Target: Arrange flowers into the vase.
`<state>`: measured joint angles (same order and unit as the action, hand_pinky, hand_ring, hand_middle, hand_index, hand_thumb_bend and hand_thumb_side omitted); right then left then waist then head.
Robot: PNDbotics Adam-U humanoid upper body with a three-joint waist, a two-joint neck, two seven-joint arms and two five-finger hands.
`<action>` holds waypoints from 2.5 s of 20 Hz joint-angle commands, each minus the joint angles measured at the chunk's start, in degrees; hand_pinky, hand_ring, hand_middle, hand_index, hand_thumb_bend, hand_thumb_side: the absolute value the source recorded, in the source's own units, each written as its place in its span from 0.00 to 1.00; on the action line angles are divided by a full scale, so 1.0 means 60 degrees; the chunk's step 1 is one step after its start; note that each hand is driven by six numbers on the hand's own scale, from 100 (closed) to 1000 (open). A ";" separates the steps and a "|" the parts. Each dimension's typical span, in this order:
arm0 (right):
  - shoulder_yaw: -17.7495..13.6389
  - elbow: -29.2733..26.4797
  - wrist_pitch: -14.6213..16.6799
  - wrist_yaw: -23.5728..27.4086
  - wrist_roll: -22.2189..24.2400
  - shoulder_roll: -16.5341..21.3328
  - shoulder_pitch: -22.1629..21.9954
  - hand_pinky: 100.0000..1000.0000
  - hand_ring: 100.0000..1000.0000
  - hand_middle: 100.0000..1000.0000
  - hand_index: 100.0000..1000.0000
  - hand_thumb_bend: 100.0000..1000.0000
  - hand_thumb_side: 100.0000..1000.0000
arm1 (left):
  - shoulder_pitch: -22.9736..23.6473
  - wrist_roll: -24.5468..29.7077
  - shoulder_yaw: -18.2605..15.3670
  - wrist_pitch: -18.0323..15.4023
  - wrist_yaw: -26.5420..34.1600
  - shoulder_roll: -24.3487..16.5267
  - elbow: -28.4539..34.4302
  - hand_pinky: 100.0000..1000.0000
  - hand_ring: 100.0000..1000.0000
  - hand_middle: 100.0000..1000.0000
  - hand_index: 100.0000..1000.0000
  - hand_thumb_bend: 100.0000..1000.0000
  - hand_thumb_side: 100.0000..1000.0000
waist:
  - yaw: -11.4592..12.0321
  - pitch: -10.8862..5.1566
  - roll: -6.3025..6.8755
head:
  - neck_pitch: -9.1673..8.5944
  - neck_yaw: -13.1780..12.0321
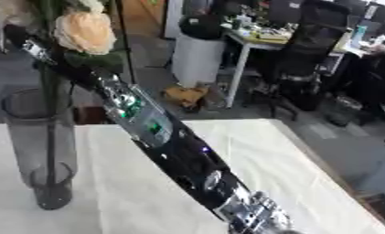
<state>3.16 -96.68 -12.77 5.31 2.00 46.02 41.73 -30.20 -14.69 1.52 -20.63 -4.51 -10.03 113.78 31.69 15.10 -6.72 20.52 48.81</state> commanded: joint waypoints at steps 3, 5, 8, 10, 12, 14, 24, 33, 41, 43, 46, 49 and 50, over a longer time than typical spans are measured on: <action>-0.0091 -0.0317 0.0340 -0.0747 0.0616 0.0419 -0.0031 1.00 1.00 0.62 0.88 0.55 1.00 | -0.0158 0.0009 -0.0022 -0.0008 0.0046 -0.0074 0.0135 0.60 0.94 0.96 0.95 0.00 1.00 | -0.0078 -0.0218 0.0096 | -0.0089 0.0027; -0.0105 -0.0311 0.0436 -0.0966 0.0890 0.0401 -0.0075 1.00 1.00 0.64 0.90 0.57 1.00 | -0.0161 0.0009 -0.0020 -0.0009 0.0050 -0.0071 0.0135 0.60 0.94 0.96 0.95 0.00 1.00 | -0.0110 -0.0213 0.0099 | -0.0110 0.0031; -0.0156 -0.0300 0.0529 -0.1119 0.1295 0.0388 -0.0126 1.00 1.00 0.65 0.93 0.61 0.99 | -0.0156 0.0008 -0.0021 -0.0009 0.0049 -0.0067 0.0135 0.60 0.94 0.96 0.95 0.00 1.00 | -0.0135 -0.0206 0.0115 | -0.0109 0.0055; -0.0216 -0.0289 0.0554 -0.1175 0.1574 0.0380 -0.0149 1.00 1.00 0.66 0.95 0.64 0.95 | -0.0155 0.0008 -0.0017 -0.0009 0.0047 -0.0062 0.0135 0.60 0.94 0.96 0.95 0.00 1.00 | -0.0155 -0.0197 0.0121 | -0.0114 0.0069; -0.0279 -0.0274 0.0561 -0.1209 0.1845 0.0380 -0.0174 1.00 1.00 0.67 0.95 0.65 0.93 | -0.0148 0.0008 -0.0014 -0.0005 0.0045 -0.0057 0.0135 0.60 0.94 0.96 0.95 0.00 1.00 | -0.0172 -0.0192 0.0129 | -0.0119 0.0090; -0.0336 -0.0240 0.0550 -0.1237 0.2053 0.0386 -0.0209 1.00 1.00 0.67 0.96 0.66 0.90 | -0.0144 0.0003 -0.0015 -0.0005 0.0043 -0.0056 0.0135 0.60 0.94 0.96 0.95 0.00 1.00 | -0.0178 -0.0190 0.0139 | -0.0127 0.0104; -0.0456 -0.0206 0.0565 -0.1377 0.2352 0.0418 -0.0393 1.00 1.00 0.68 0.97 0.68 0.88 | -0.0113 0.0016 0.0003 0.0011 0.0026 -0.0051 0.0135 0.60 0.94 0.96 0.95 0.00 1.00 | -0.0248 -0.0193 0.0179 | -0.0150 0.0200; -0.0611 -0.0305 0.0495 -0.1484 0.2380 0.0527 -0.0529 1.00 1.00 0.69 0.98 0.68 0.88 | -0.0099 0.0043 0.0015 0.0014 0.0016 -0.0075 0.0135 0.60 0.94 0.96 0.95 0.00 1.00 | -0.0326 -0.0218 0.0201 | -0.0157 0.0203; -0.0704 -0.0434 0.0507 -0.1638 0.2444 0.0597 -0.0747 1.00 1.00 0.71 0.99 0.70 0.88 | -0.0084 0.0043 0.0009 0.0023 0.0002 -0.0093 0.0135 0.60 0.94 0.96 0.95 0.00 1.00 | -0.0413 -0.0233 0.0188 | -0.0210 0.0147; -0.0758 -0.0476 0.0503 -0.1696 0.2489 0.0605 -0.0847 1.00 1.00 0.72 0.99 0.70 0.88 | -0.0077 0.0045 0.0009 0.0030 -0.0006 -0.0097 0.0135 0.60 0.94 0.96 0.95 0.00 1.00 | -0.0441 -0.0238 0.0187 | -0.0219 0.0136; -0.0826 -0.0506 0.0485 -0.1699 0.2515 0.0616 -0.0917 1.00 1.00 0.72 0.99 0.71 0.88 | -0.0070 0.0051 0.0015 0.0040 -0.0013 -0.0101 0.0135 0.60 0.94 0.96 0.95 0.00 1.00 | -0.0467 -0.0243 0.0199 | -0.0236 0.0136; -0.0879 -0.0552 0.0467 -0.1708 0.2487 0.0642 -0.0975 1.00 1.00 0.72 0.99 0.69 0.87 | -0.0059 0.0067 0.0022 0.0057 -0.0018 -0.0098 0.0135 0.60 0.95 0.96 0.95 0.00 1.00 | -0.0498 -0.0239 0.0208 | -0.0244 0.0139; -0.0893 -0.0562 0.0460 -0.1727 0.2484 0.0657 -0.0997 1.00 1.00 0.72 0.99 0.71 0.87 | -0.0059 0.0071 0.0024 0.0058 -0.0018 -0.0098 0.0135 0.60 0.94 0.96 0.95 0.00 1.00 | -0.0507 -0.0240 0.0212 | -0.0247 0.0143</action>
<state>-1.11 -98.81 -9.94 -4.59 16.92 47.41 35.24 -30.14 -14.41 1.55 -20.37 -4.53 -10.03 113.78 28.70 14.81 -5.93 19.62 49.70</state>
